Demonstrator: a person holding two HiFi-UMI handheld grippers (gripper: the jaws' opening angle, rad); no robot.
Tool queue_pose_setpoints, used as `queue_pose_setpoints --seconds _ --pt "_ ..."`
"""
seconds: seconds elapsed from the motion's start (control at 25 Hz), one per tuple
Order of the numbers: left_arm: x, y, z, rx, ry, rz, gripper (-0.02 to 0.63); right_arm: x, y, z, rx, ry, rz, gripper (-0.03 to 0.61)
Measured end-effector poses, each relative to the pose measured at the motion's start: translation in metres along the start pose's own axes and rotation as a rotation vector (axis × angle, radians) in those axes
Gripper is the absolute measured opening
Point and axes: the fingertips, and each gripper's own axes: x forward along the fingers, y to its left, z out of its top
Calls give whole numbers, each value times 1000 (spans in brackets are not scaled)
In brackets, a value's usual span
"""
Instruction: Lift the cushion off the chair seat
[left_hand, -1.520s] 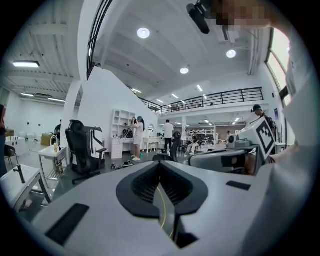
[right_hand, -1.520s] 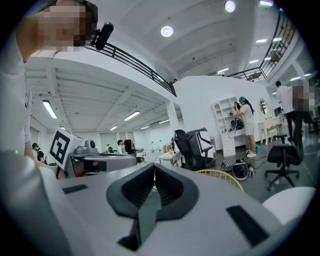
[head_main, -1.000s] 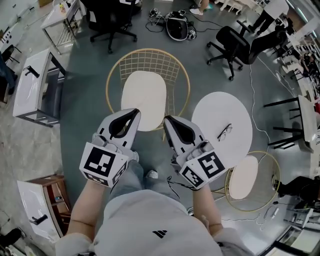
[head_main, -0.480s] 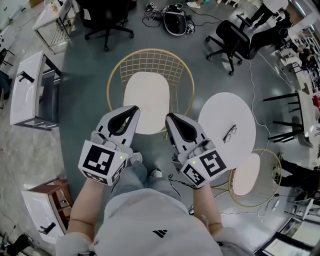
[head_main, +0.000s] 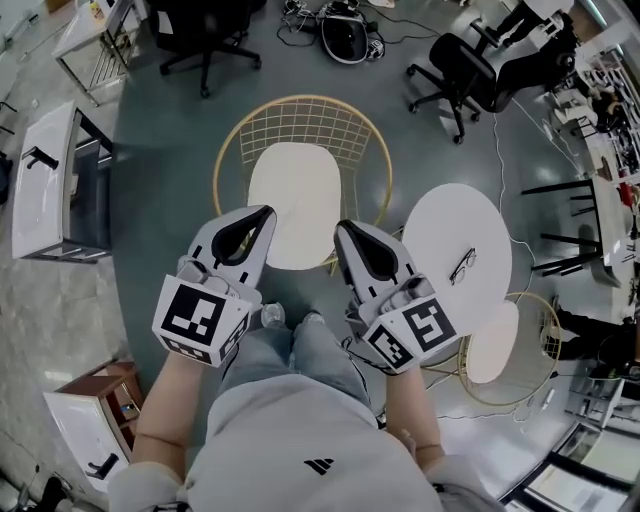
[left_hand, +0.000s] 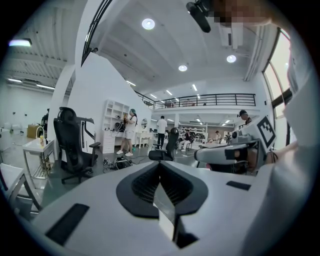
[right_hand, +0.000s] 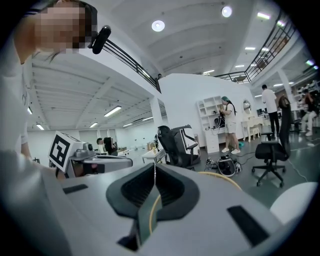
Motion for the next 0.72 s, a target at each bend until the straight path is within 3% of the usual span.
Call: queue_pose_setpoints --seconds 0.72 --pt "38 34 6 -9 12 25 12 38 -41 11 11 0 -11 12"
